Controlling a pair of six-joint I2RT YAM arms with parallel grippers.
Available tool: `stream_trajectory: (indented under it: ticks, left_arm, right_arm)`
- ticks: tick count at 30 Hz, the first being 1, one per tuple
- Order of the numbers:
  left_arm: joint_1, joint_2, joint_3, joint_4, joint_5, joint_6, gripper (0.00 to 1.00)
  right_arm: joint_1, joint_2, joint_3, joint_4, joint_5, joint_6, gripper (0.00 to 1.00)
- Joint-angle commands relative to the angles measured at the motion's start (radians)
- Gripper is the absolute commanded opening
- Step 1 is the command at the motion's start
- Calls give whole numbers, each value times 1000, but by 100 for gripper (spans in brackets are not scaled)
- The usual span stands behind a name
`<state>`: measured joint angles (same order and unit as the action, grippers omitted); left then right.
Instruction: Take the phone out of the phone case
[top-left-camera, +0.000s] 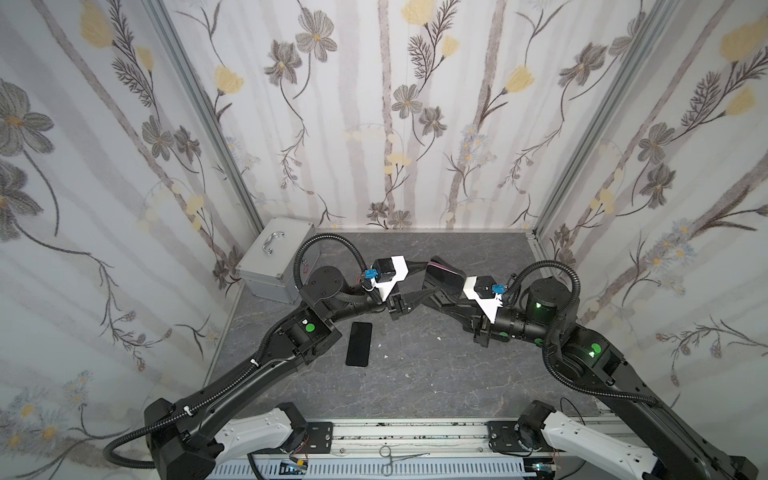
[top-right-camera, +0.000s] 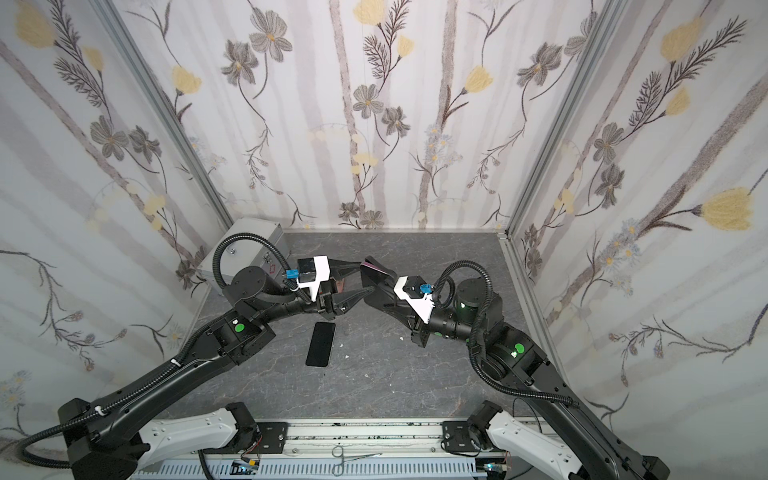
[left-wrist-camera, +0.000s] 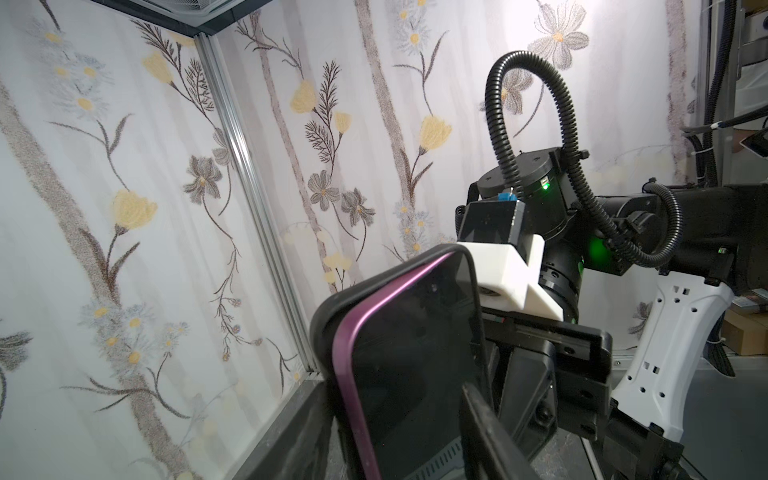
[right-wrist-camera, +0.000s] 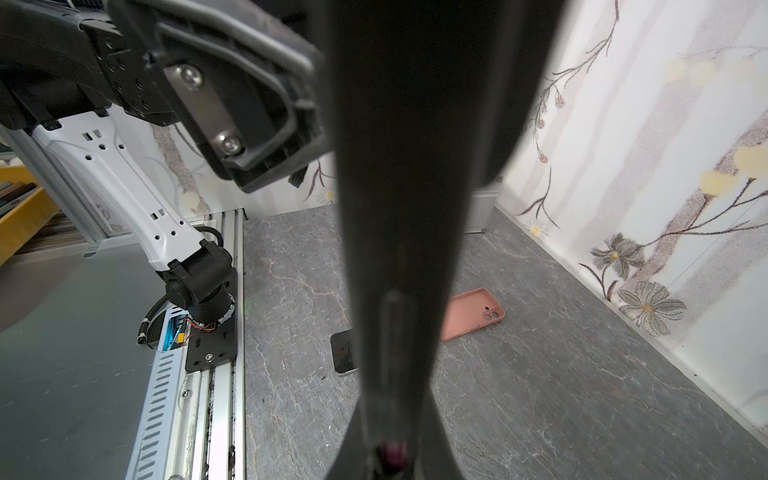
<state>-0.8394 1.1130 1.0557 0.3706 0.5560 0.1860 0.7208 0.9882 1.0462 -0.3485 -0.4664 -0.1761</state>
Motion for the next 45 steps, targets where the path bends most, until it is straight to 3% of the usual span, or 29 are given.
stream_trajectory:
  ticks: [1, 14, 22, 31, 35, 41, 45]
  left_arm:
    - [-3, 24, -8, -123, 170, -35, 49]
    - [1, 92, 6, -121, 392, -91, 46]
    - [2, 99, 4, -118, 429, -103, 42]
    - [2, 97, 3, -118, 444, -107, 43]
    - [2, 56, -15, -117, 329, -83, 42]
    - [1, -66, -57, -108, -8, 10, 48]
    - [2, -99, -37, -102, -101, 84, 49]
  right_arm:
    - [3, 8, 20, 150, -116, -57, 0]
    - [-51, -41, 6, 282, -159, 29, 0]
    - [-109, -65, -34, 404, -139, 121, 0]
    - [-122, -56, -47, 385, -144, 99, 0]
    - [-125, -60, -51, 351, -82, 86, 0]
    - [-127, -41, -45, 216, 23, 14, 0]
    - [-115, -6, -36, 115, 38, -62, 0]
